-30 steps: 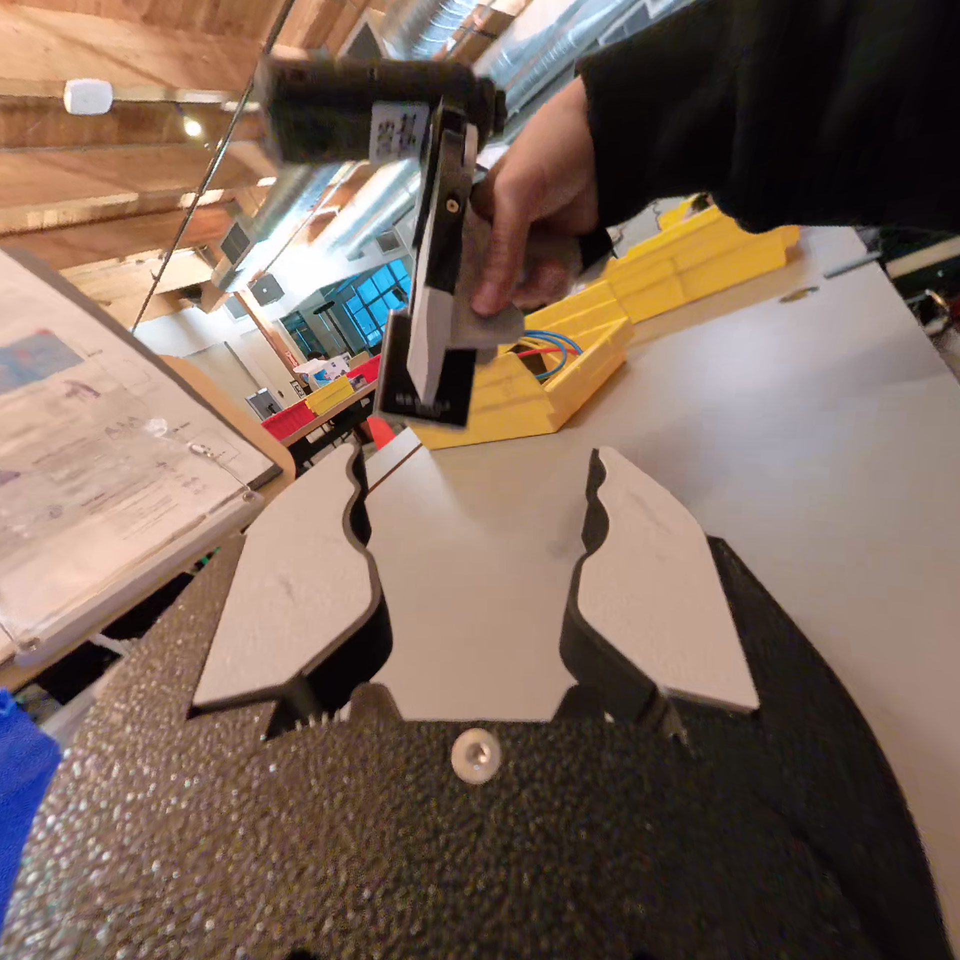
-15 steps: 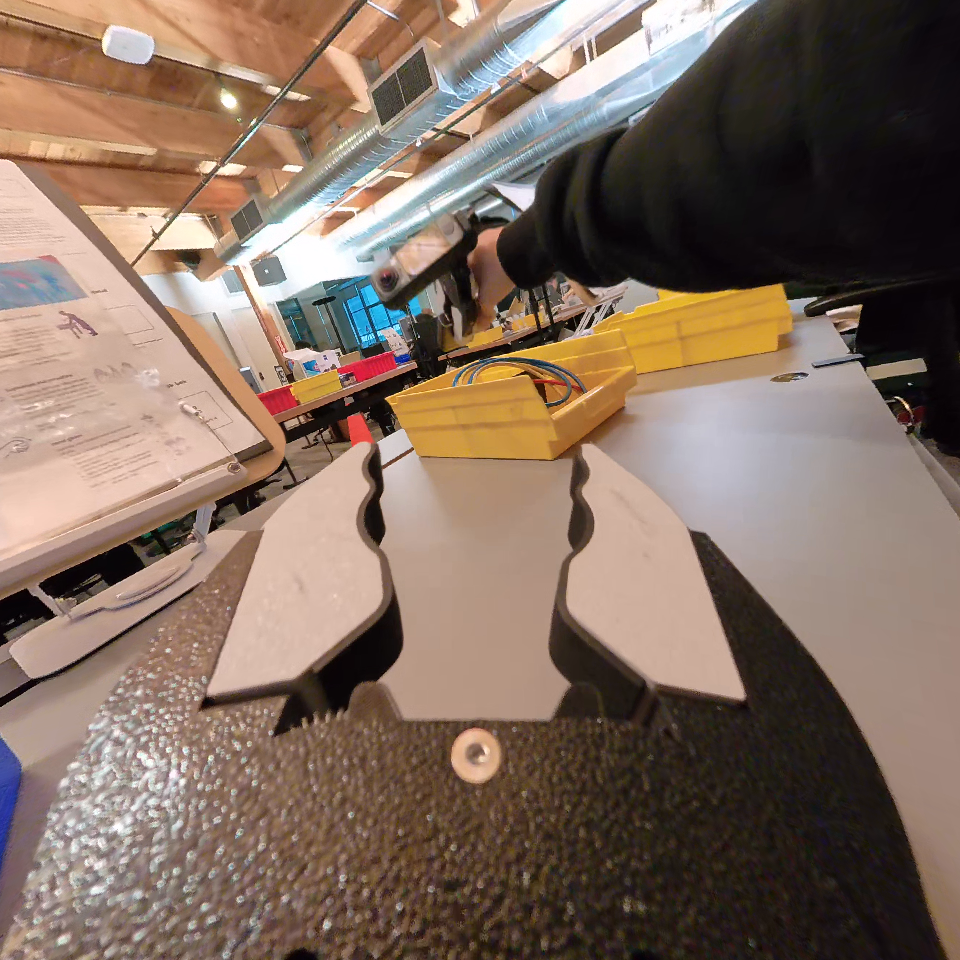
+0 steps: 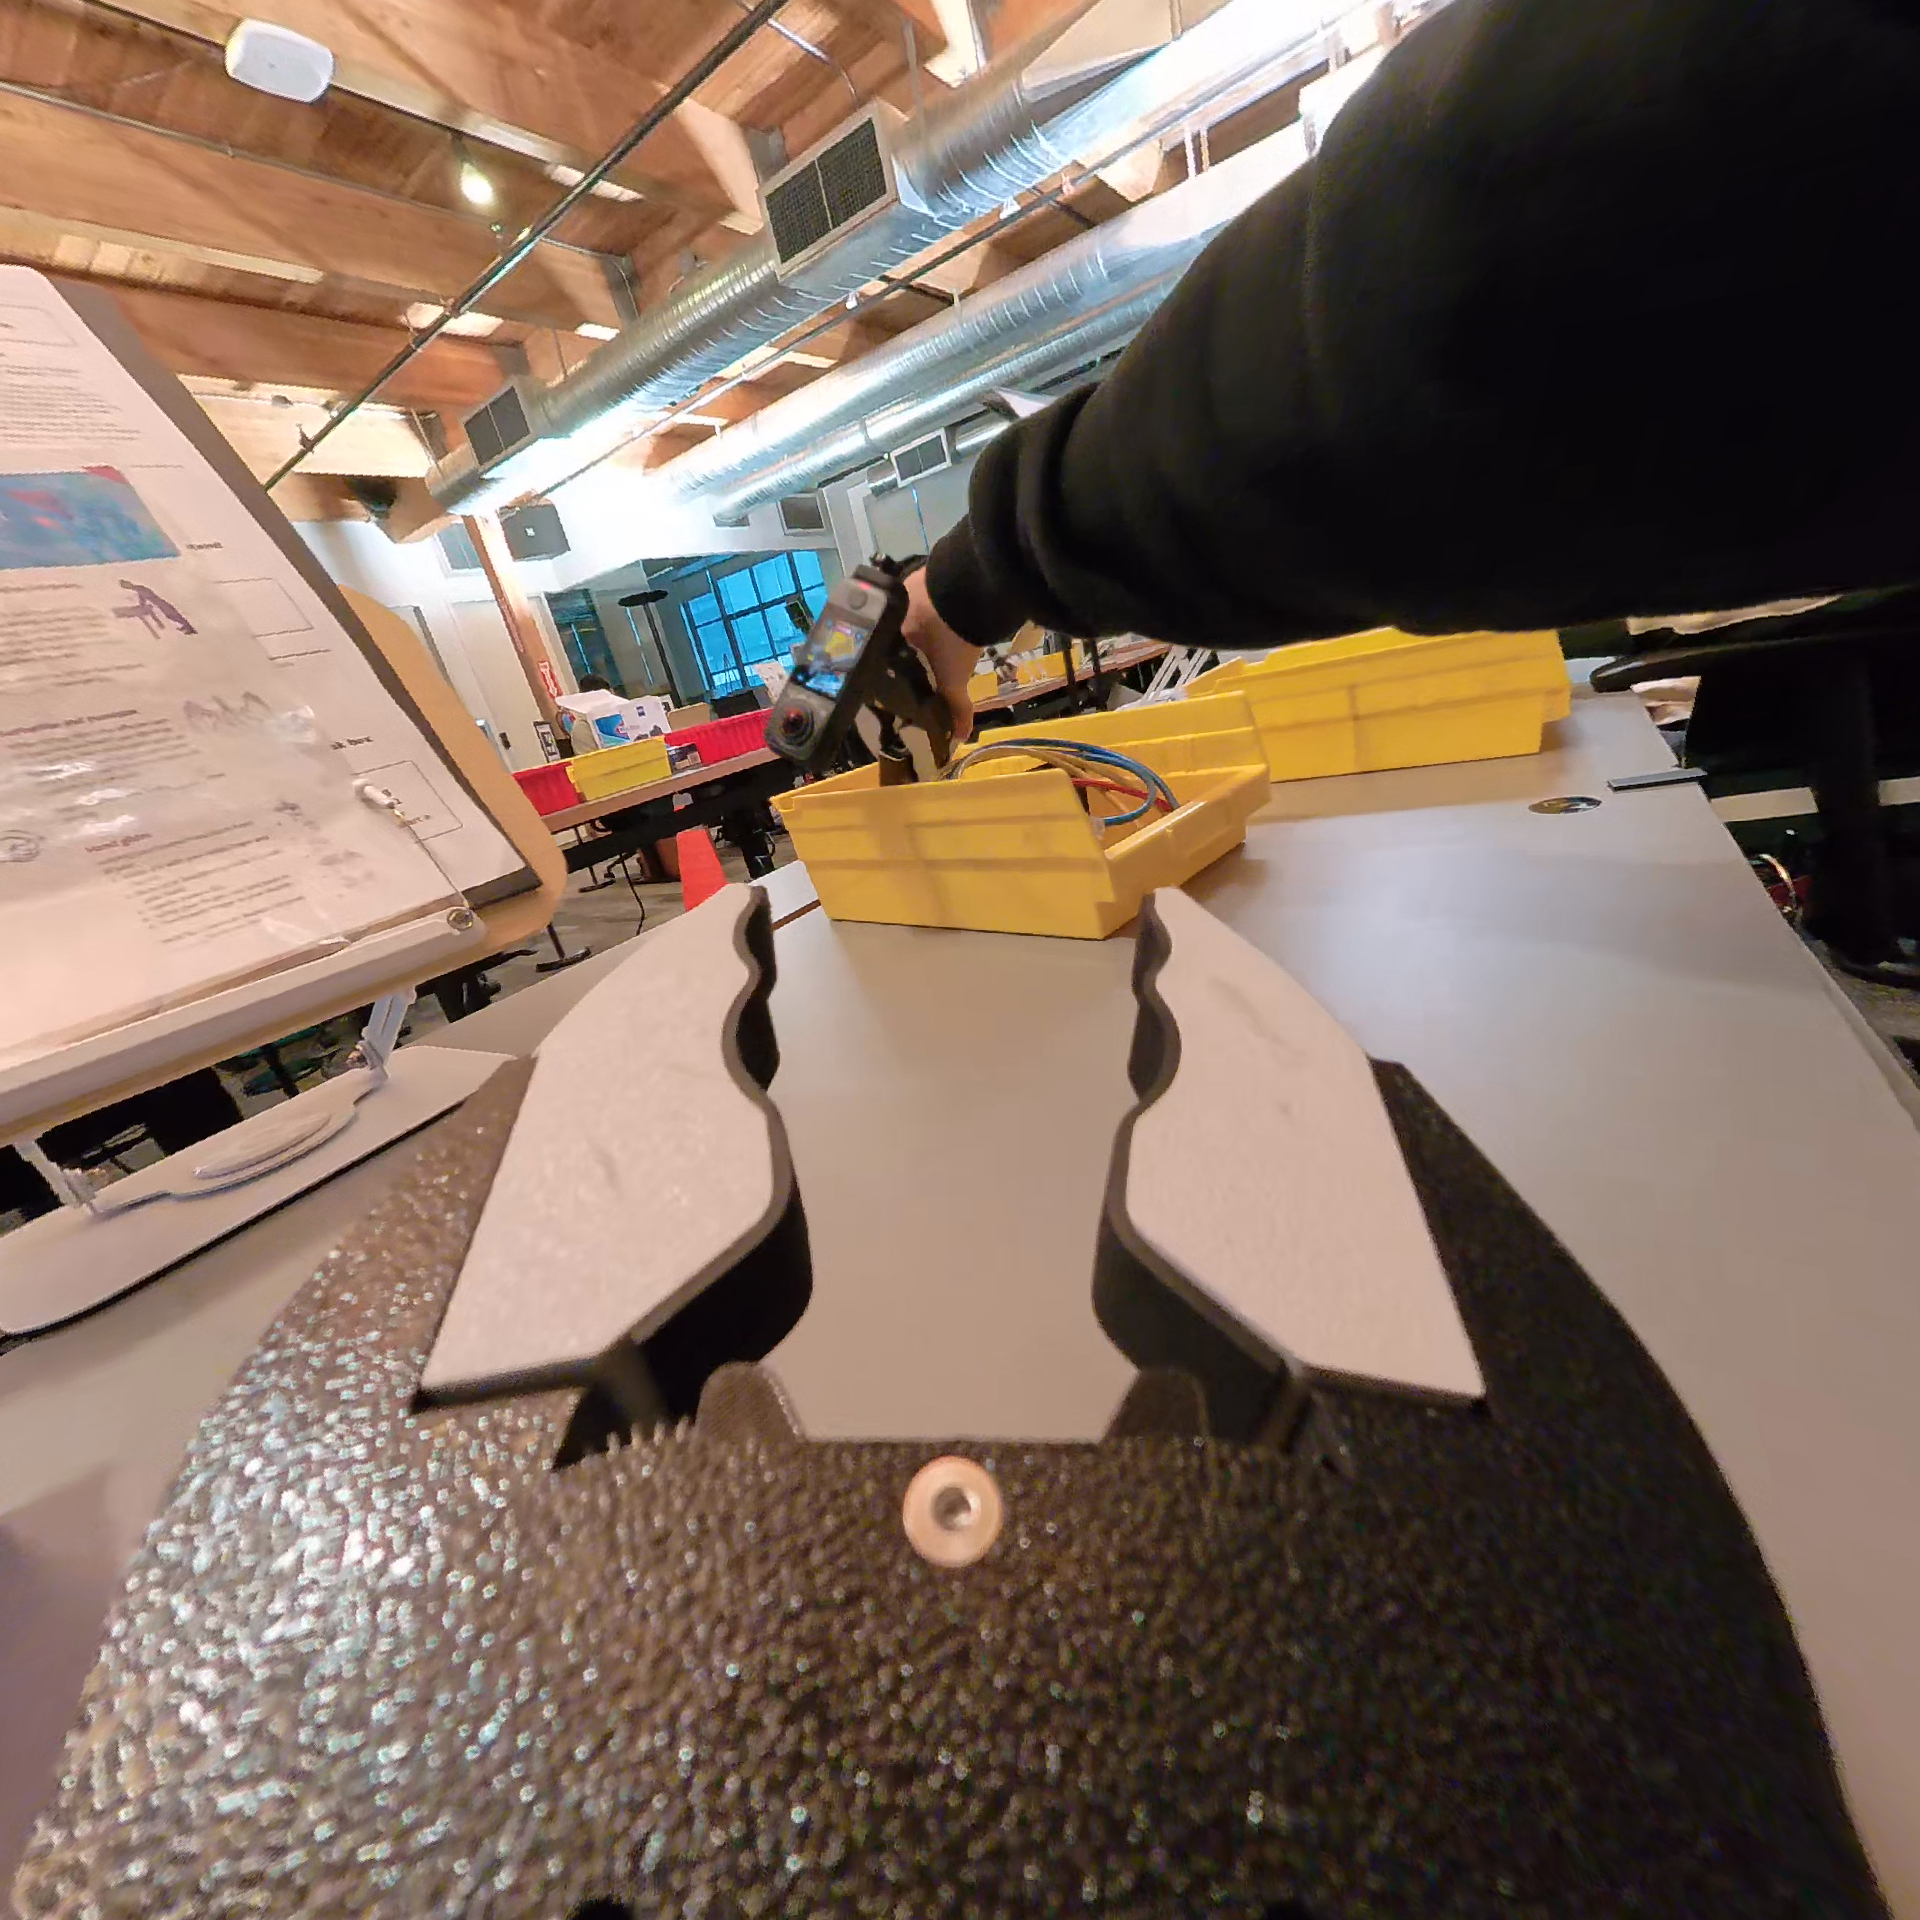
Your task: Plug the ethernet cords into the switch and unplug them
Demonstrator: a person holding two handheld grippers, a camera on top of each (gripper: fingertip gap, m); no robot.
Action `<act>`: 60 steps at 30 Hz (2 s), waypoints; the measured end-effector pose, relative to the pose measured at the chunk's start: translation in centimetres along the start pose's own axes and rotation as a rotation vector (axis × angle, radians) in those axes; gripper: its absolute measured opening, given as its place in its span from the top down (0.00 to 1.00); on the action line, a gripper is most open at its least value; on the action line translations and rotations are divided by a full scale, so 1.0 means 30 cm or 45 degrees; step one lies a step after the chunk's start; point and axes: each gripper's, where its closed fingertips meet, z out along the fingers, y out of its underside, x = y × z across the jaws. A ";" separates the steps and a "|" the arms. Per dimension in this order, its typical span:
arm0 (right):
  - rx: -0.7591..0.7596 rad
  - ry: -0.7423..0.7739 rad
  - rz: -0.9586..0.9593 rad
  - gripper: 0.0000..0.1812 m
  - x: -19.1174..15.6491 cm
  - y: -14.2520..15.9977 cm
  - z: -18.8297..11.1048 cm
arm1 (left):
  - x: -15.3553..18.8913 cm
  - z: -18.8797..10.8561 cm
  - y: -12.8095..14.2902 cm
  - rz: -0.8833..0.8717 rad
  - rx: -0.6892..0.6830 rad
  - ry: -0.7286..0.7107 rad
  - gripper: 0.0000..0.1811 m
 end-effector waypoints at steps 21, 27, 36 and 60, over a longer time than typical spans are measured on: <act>0.785 0.177 1.418 0.57 -0.506 0.170 -0.514 | 0.044 0.025 0.031 0.141 -0.112 -0.004 0.67; 1.064 0.123 1.733 0.47 -0.886 0.134 -0.589 | 0.059 0.271 0.170 -0.149 -0.505 -0.097 0.64; 1.218 0.242 2.087 0.47 -0.920 0.267 -0.628 | 0.159 0.872 0.275 -0.318 -0.695 -0.120 0.53; 1.501 0.187 1.878 0.50 -0.838 0.116 -0.852 | -0.073 0.347 0.329 -0.393 -0.927 -0.360 0.98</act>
